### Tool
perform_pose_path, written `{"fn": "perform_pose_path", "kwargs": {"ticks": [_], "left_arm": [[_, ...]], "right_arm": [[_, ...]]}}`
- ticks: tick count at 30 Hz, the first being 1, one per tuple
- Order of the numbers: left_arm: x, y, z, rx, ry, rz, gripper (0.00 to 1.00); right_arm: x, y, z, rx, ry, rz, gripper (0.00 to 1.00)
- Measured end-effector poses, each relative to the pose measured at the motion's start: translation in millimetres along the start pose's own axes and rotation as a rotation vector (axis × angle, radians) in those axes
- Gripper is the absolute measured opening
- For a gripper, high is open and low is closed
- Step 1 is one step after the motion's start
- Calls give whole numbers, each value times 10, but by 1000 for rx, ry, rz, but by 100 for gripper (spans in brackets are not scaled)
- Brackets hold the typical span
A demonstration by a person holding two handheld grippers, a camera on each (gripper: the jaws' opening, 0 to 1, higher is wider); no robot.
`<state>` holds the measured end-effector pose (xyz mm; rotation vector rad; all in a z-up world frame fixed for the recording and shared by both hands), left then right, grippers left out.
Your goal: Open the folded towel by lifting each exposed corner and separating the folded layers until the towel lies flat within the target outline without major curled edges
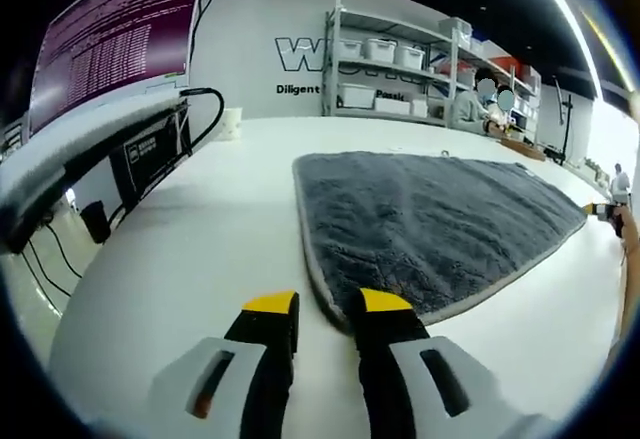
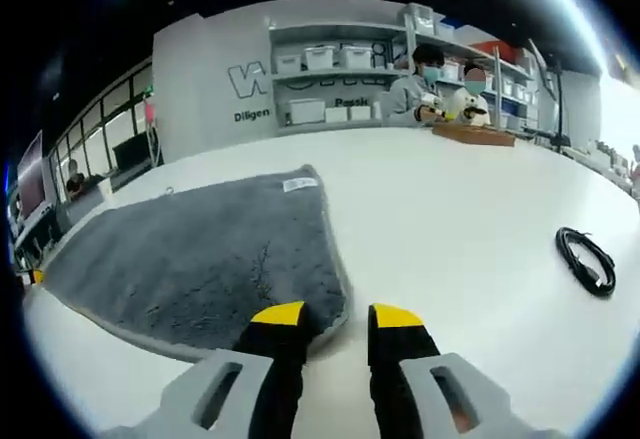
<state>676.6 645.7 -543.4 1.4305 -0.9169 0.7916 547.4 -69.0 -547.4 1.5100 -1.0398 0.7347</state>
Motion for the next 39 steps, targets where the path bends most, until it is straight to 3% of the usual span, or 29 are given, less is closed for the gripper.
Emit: {"fn": "perform_pose_path", "kwargs": {"ticks": [3, 8, 16, 27, 39], "left_arm": [[0, -5, 12, -10, -6, 4, 12], [6, -10, 12, -13, -22, 17, 6], [-4, 1, -8, -16, -23, 20, 3], [-56, 85, -68, -6, -26, 16, 3], [-131, 224, -105, -7, -32, 2, 2]], "right_arm": [[-1, 7, -1, 1, 14, 2, 7], [-7, -21, -28, 15, 56, -8, 0], [-15, 14, -13, 22, 63, 6, 0], [-56, 98, -27, -6, 125, -38, 0], [-151, 304, -21, -18, 135, -59, 0]]}}
Point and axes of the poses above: the point that each gripper's makers call its tool centre point, and the gripper's own axes: y roughly backward along the fingers, z roughly to its right, x roughly out of its top, the point moved 3 cm from there along y, roughly backward along the fingers, and after that the axes turned 15 degrees about x, right-handed, at the moved point
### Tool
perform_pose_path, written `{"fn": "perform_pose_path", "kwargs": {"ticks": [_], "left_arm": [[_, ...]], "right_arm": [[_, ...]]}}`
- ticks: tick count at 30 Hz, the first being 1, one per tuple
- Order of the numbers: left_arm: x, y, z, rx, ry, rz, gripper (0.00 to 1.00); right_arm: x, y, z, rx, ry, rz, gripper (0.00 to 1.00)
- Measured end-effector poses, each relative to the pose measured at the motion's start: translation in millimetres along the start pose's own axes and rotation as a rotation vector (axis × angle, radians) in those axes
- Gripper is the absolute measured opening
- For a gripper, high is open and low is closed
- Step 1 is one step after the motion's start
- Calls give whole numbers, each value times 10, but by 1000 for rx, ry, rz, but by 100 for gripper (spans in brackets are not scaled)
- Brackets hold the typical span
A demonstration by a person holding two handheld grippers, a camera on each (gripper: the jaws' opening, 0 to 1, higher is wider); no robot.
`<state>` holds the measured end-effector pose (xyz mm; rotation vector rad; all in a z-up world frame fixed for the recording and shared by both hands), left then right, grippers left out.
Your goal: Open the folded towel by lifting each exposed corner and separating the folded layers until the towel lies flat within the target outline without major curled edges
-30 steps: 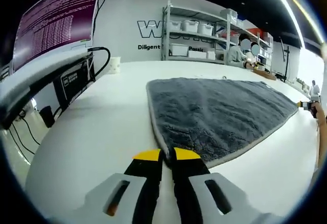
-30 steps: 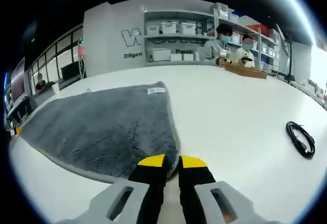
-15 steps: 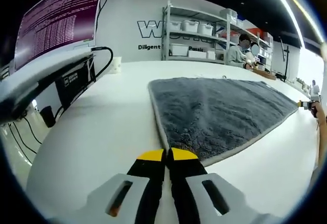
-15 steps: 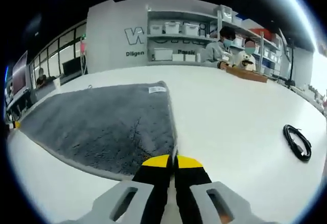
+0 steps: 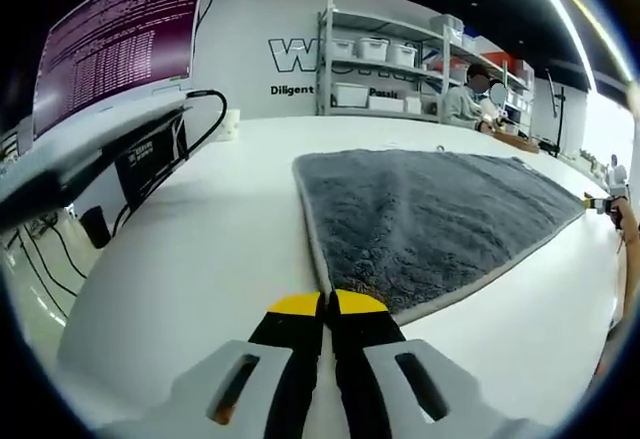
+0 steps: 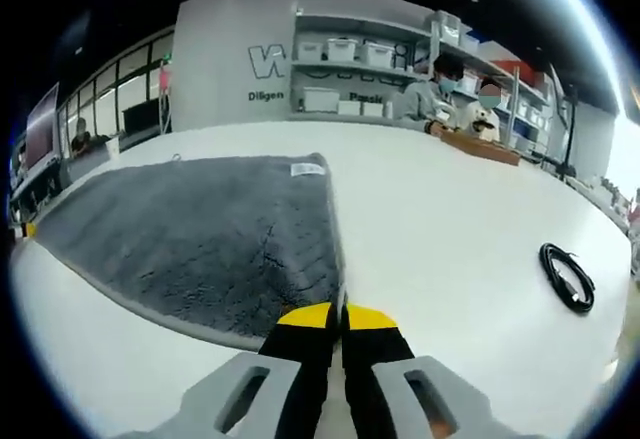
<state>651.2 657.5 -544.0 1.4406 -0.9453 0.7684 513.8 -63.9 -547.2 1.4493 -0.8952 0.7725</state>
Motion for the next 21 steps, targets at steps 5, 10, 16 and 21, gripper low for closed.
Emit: {"fn": "perform_pose_path", "kwargs": {"ticks": [5, 10, 16, 21], "left_arm": [[-41, 68, -22, -5, 3, -5, 2], [-79, 155, -33, -6, -12, -18, 2], [-142, 285, -28, -18, -24, -32, 2], [-191, 390, -38, -17, -39, -46, 2]], "right_arm": [[-53, 99, -23, -14, 20, -21, 0], [-102, 188, -14, -26, 26, -33, 0], [-125, 237, -6, -42, 46, -61, 0], [-171, 326, -23, -47, 57, -83, 0]]}}
Point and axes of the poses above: the point that each gripper's makers call its tool centre point, and the gripper's own axes: y roughly backward along the fingers, z roughly to its right, x roughly out of its top, the point moved 3 cm from there along y, roughly backward along the fingers, and after that the axes turned 15 degrees about x, right-handed, at the moved point
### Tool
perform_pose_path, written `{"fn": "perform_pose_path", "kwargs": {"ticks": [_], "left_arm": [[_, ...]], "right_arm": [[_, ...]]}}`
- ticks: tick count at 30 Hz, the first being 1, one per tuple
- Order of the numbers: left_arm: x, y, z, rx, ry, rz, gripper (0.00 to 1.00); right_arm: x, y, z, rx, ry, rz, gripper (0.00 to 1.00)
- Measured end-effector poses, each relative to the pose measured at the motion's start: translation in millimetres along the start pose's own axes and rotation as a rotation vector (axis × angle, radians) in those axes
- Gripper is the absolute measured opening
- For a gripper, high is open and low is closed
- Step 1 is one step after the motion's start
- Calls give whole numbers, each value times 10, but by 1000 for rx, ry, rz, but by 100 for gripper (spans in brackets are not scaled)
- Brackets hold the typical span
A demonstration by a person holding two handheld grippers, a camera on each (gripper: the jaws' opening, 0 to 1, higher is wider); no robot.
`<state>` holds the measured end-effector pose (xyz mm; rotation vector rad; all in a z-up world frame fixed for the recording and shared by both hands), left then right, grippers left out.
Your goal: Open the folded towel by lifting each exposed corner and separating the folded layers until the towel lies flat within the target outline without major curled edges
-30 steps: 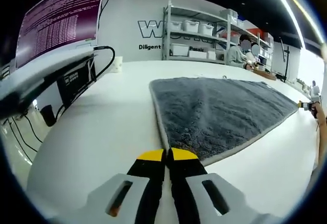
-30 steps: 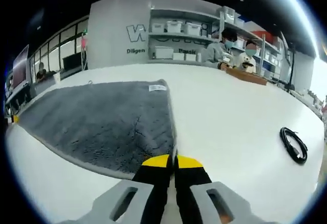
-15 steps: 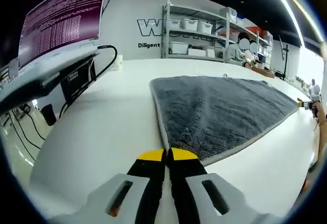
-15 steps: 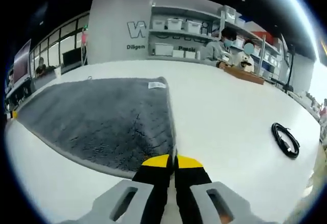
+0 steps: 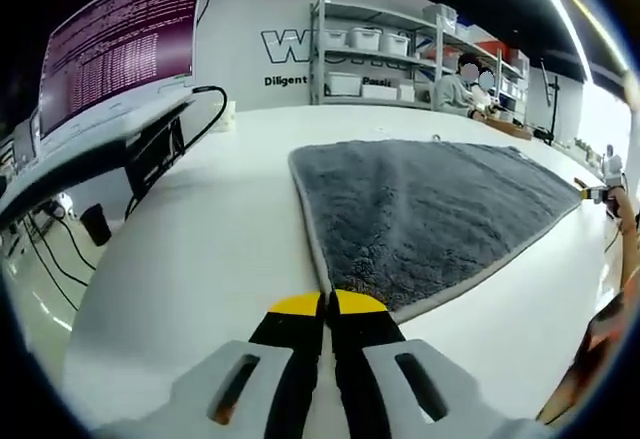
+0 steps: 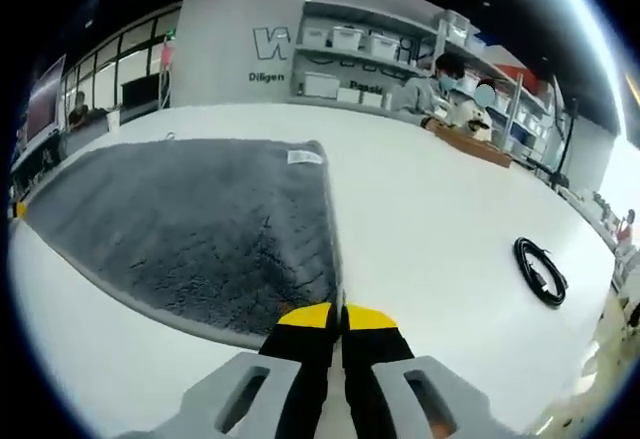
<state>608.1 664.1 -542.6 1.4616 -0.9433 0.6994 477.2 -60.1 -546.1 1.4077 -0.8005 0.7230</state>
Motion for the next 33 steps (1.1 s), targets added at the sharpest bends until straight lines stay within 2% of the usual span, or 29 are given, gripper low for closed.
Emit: {"fn": "perform_pose_path", "kwargs": {"ticks": [14, 19, 26, 28, 31, 33], "left_arm": [[-132, 278, 41, -13, -38, -47, 2], [-180, 352, 31, -27, -21, -56, 2], [-192, 365, 42, -24, -26, -58, 3], [-185, 360, 39, -20, -26, -54, 7], [-151, 360, 32, -20, -43, -38, 16], [-89, 357, 9, -21, -35, -22, 26]], "right_arm": [[-118, 195, 18, -21, 24, -56, 0], [-143, 235, 7, -26, 26, -67, 0], [-151, 257, -6, -28, 43, -80, 0], [-144, 268, 2, -31, 45, -80, 0], [-124, 309, 24, -53, 50, -87, 7], [-80, 350, 39, -56, 50, -81, 22]]}}
Point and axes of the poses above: the point that each gripper's makers call its tool centre point, and the gripper's own axes: y roughly backward along the fingers, z roughly to its right, x roughly out of its top, the point moved 3 cm from there along y, roughly backward along the fingers, and after that the axes turned 15 degrees about x, right-handed, at the moved point
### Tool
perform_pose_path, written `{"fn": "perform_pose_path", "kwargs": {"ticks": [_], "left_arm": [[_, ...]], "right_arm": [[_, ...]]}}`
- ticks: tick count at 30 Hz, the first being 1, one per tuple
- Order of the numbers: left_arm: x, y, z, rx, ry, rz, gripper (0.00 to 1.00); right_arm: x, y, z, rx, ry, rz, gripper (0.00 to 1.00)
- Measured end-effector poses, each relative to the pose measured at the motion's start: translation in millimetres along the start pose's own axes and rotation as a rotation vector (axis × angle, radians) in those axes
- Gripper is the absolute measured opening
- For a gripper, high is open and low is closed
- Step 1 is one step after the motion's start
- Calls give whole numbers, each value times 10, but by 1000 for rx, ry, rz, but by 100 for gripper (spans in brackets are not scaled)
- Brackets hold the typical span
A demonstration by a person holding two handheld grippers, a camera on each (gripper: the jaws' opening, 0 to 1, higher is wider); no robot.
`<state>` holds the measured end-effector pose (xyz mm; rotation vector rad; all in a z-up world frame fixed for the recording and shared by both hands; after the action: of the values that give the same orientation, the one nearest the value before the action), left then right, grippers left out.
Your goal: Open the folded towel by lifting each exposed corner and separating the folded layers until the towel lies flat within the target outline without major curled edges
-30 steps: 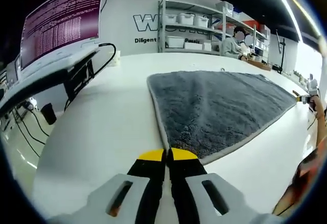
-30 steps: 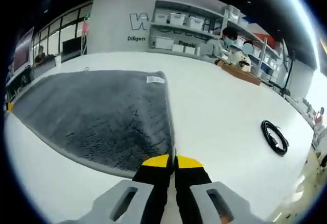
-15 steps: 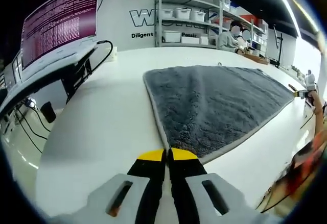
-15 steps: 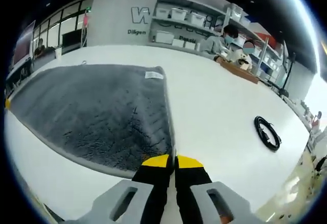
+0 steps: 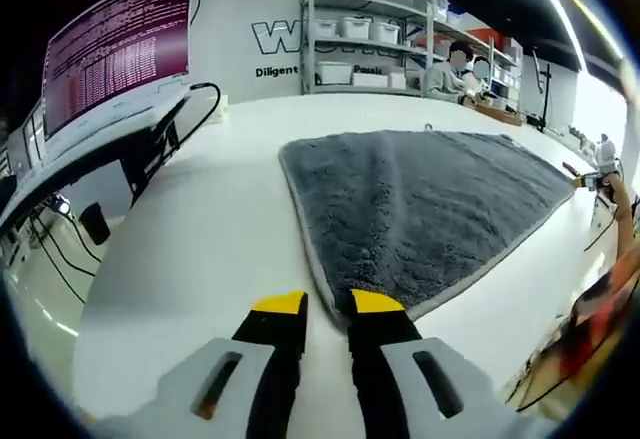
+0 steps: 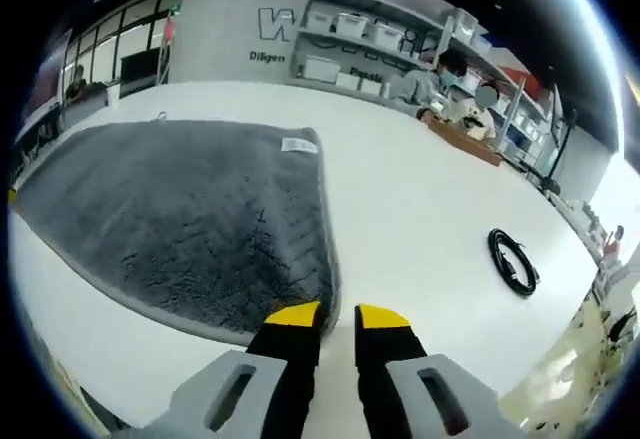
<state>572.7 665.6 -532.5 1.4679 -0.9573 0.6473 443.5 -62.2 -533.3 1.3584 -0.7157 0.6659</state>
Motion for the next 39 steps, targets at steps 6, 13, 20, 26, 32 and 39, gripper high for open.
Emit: {"fn": "perform_pose_path", "kwargs": {"ticks": [6, 13, 20, 26, 32, 39], "left_arm": [[369, -49, 128, -74, 31, 94, 46], [831, -257, 512, -202, -12, 199, 38], [1383, -619, 648, -220, 6, 270, 37], [1631, -877, 652, -175, -43, 282, 37], [1737, -1210, 518, -95, -75, 266, 37], [1652, -1686, 444, 2, -195, 177, 34]], "right_arm": [[287, 62, 23, 32, 7, 83, 36], [660, -147, -56, 141, 28, 169, 34], [1142, -469, -107, 231, 32, 244, 33], [1429, -750, -115, 251, 66, 246, 34], [1650, -1063, -169, 299, 103, 227, 35], [1842, -1421, -59, 288, 132, 199, 32]]}}
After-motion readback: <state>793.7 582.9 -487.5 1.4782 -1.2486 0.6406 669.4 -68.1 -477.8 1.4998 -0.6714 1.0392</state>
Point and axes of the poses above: the point that each gripper's makers call its tool centre point, and the gripper's own axes: y roughly backward along the fingers, z roughly to its right, x roughly out of its top, the point moved 3 cm from there along y, roughly backward along the fingers, and after that the axes turned 15 degrees about x, right-handed, at the moved point
